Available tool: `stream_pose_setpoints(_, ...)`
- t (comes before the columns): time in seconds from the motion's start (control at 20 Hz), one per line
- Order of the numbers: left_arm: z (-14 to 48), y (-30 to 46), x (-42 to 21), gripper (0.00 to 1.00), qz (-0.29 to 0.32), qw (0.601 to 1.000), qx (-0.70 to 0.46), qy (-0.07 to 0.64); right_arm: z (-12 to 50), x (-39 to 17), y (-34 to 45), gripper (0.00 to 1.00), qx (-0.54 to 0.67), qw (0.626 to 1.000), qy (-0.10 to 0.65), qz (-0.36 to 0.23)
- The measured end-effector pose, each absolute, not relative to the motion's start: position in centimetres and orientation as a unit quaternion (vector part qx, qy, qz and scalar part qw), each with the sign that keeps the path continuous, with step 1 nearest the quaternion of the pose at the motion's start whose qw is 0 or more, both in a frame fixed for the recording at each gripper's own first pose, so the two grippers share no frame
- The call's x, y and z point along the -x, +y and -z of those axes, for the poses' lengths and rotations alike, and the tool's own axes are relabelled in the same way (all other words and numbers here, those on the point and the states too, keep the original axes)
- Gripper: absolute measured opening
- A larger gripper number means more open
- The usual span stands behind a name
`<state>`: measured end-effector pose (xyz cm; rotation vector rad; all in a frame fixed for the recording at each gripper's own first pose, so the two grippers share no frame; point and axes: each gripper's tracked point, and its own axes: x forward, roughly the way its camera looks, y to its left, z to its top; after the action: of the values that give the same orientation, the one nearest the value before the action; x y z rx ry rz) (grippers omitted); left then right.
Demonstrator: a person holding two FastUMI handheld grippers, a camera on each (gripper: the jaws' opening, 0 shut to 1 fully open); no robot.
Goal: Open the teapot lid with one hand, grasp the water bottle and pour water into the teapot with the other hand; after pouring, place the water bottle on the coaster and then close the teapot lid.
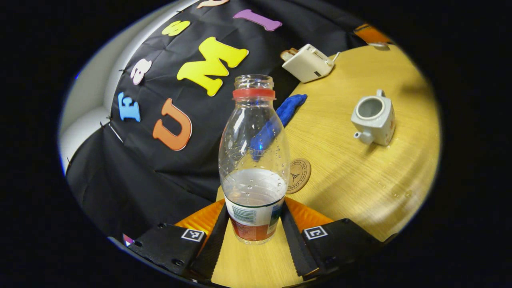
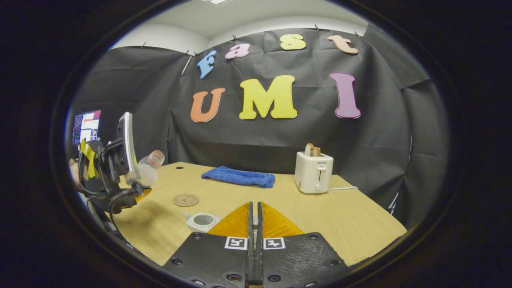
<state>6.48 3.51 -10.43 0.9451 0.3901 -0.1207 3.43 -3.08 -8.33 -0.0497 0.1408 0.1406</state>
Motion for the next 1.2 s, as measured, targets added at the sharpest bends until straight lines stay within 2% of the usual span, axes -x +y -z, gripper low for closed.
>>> stream_pose_setpoints(0.15, 10.9, 3.2, -6.6, 0.75, 0.067, 0.838, -0.507, 0.188, 8.4, -3.2, -3.7, 0.00, 0.030, 0.995, 0.069, -0.067)
stream_pose_setpoints(0.2, 11.0, 3.0, -6.7, 0.78, 0.070, 0.825, -0.528, 0.188, 8.5, -3.2, -3.8, 0.00, 0.030, 0.995, 0.070, -0.066)
stream_pose_setpoints(0.25, 10.9, 2.9, -6.8, 0.75, 0.071, 0.812, -0.549, 0.186, 8.4, -3.1, -4.2, 0.00, 0.029, 0.995, 0.070, -0.064)
stream_pose_setpoints(0.35, 10.7, 2.5, -7.0, 0.78, 0.074, 0.790, -0.582, 0.178, 8.5, -3.0, -4.8, 0.00, 0.027, 0.995, 0.070, -0.059)
stream_pose_setpoints(0.4, 10.8, 2.3, -7.1, 0.75, 0.075, 0.782, -0.594, 0.175, 8.6, -2.9, -5.2, 0.00, 0.025, 0.996, 0.069, -0.056)
stream_pose_setpoints(1.2, 10.3, -0.7, -8.6, 0.75, 0.095, 0.688, -0.706, 0.141, 9.5, -2.4, -6.8, 0.00, 0.009, 0.995, 0.077, -0.059)
